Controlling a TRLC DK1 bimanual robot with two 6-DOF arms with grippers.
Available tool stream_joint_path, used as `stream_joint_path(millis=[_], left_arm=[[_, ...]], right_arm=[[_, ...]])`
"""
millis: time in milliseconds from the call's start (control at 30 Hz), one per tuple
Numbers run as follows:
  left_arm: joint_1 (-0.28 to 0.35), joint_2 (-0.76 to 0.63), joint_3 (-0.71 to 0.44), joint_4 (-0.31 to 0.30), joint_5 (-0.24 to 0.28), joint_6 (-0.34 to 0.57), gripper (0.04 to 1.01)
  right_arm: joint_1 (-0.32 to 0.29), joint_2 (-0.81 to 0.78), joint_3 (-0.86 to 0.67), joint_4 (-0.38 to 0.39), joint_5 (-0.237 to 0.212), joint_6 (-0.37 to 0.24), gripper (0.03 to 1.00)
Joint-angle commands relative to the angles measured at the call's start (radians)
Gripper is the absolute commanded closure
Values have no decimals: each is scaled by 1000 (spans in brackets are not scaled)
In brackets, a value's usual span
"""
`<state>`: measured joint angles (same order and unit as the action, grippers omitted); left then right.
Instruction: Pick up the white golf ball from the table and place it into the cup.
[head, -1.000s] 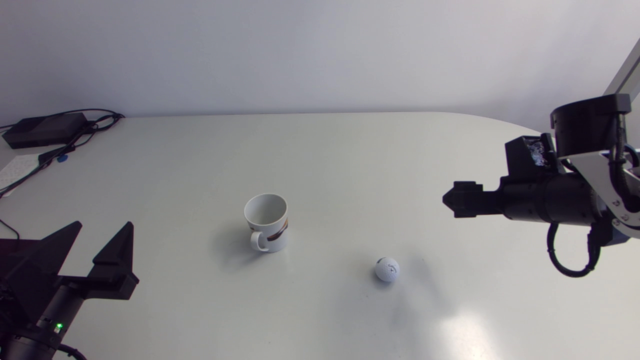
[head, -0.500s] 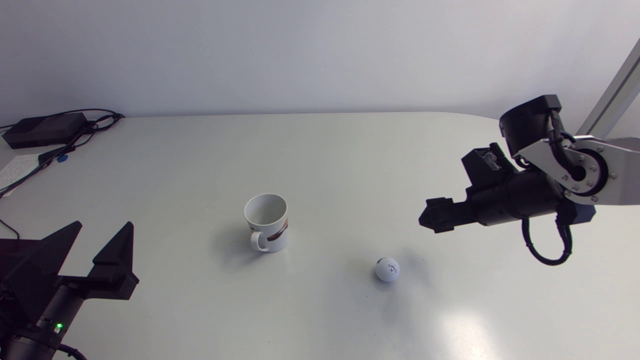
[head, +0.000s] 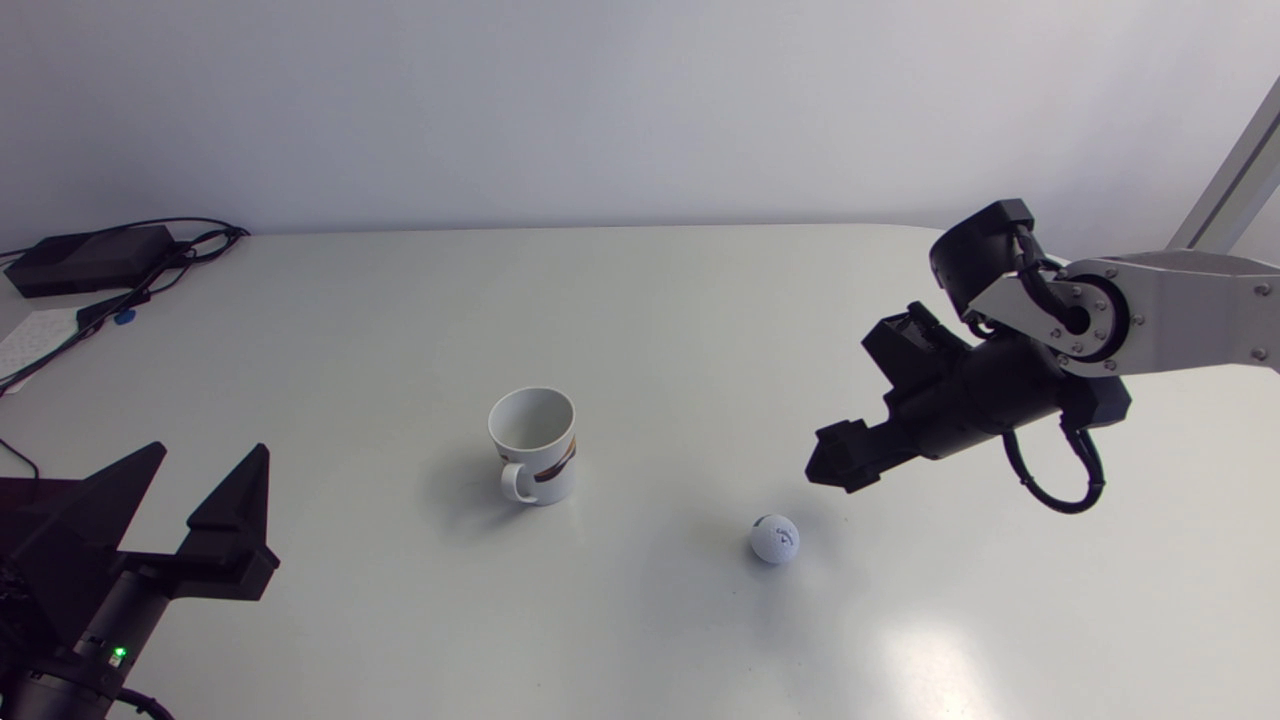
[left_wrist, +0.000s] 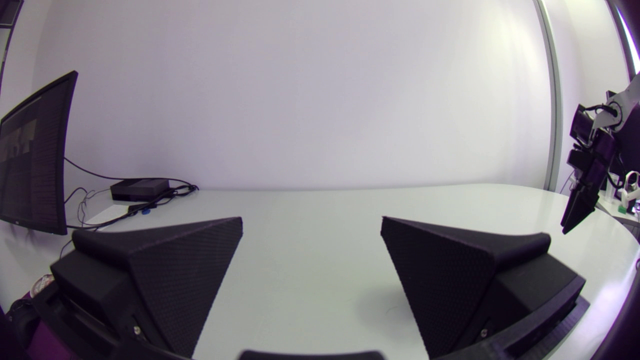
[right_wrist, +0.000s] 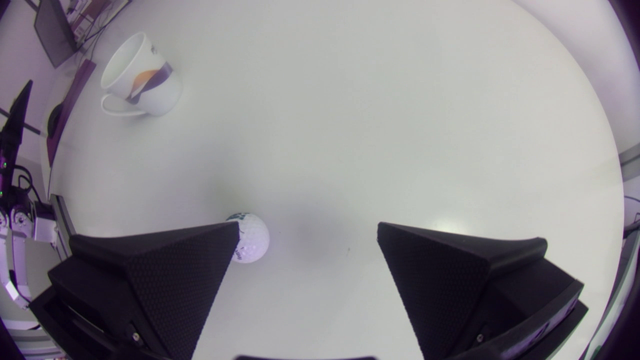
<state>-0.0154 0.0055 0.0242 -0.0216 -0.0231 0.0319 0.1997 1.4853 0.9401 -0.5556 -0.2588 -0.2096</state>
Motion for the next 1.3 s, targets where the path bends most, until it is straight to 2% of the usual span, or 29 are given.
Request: stream_joint_path(millis=[0, 267, 433, 967, 1267], left_arm=[[-6, -15, -21, 3, 3, -1, 52], [-3, -15, -21, 5, 3, -1, 52], [0, -15, -21, 6, 3, -1, 52], [2, -15, -21, 8, 3, -1, 52], [2, -15, -21, 8, 3, -1, 52]], right_arm=[[24, 26, 2, -21, -3, -40, 66], [99, 50, -40, -9, 7, -54, 67], [145, 70, -72, 10, 44, -53, 67], [237, 113, -126, 72, 90, -34, 70], [256, 185, -113, 122, 124, -33, 70]])
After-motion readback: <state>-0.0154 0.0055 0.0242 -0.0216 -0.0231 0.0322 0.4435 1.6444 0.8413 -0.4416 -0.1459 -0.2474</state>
